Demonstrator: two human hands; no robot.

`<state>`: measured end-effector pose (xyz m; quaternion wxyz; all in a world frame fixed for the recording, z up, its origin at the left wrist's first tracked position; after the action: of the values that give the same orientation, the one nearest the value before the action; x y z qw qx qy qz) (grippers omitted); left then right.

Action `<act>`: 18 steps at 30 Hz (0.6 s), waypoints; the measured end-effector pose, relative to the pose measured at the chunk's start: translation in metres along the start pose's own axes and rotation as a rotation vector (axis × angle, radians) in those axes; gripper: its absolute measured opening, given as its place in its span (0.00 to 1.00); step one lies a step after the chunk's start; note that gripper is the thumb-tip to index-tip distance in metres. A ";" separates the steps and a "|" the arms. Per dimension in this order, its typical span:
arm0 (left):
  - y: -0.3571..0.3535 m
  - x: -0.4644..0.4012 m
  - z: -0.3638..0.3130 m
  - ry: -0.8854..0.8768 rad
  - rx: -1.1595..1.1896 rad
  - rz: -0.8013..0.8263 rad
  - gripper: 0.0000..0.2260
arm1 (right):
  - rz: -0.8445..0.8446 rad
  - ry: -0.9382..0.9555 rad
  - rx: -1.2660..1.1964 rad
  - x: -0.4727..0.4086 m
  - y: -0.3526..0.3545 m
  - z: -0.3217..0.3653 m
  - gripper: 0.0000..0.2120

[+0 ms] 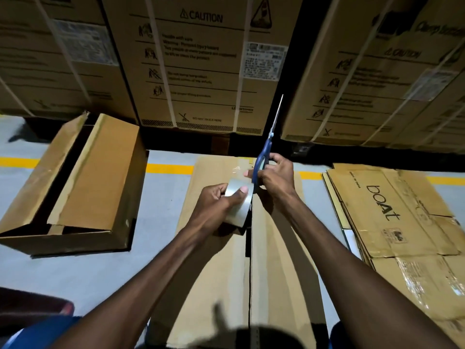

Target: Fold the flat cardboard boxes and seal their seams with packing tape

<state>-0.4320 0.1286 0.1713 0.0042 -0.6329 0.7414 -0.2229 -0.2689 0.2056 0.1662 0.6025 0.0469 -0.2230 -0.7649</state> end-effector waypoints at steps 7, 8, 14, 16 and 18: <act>-0.015 -0.025 0.017 0.030 0.137 -0.022 0.06 | -0.059 0.014 0.039 -0.045 0.006 -0.006 0.27; -0.017 -0.030 0.014 -0.004 0.084 -0.019 0.06 | -0.057 0.006 0.032 -0.048 0.007 -0.008 0.27; -0.023 -0.043 0.004 -0.125 0.049 -0.122 0.10 | -0.027 -0.001 0.059 -0.067 0.012 -0.016 0.26; -0.025 -0.043 0.004 -0.133 0.068 -0.146 0.13 | -0.020 0.012 0.057 -0.071 0.012 -0.014 0.25; -0.027 -0.044 0.001 -0.143 0.101 -0.143 0.14 | -0.026 0.011 0.040 -0.074 0.013 -0.010 0.23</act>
<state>-0.3972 0.1667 0.1671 0.0728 -0.6975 0.6801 -0.2139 -0.2338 0.2699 0.1481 0.5926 0.0663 -0.2343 -0.7678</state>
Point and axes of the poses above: each hand's wrist, its own x-axis away from the middle knuckle, its own y-axis out of the back of the hand, z = x × y, the point moved 9 cm from there along -x, towards the middle knuckle, and after that the axes turned 14 degrees about x, right-handed, at the moved point
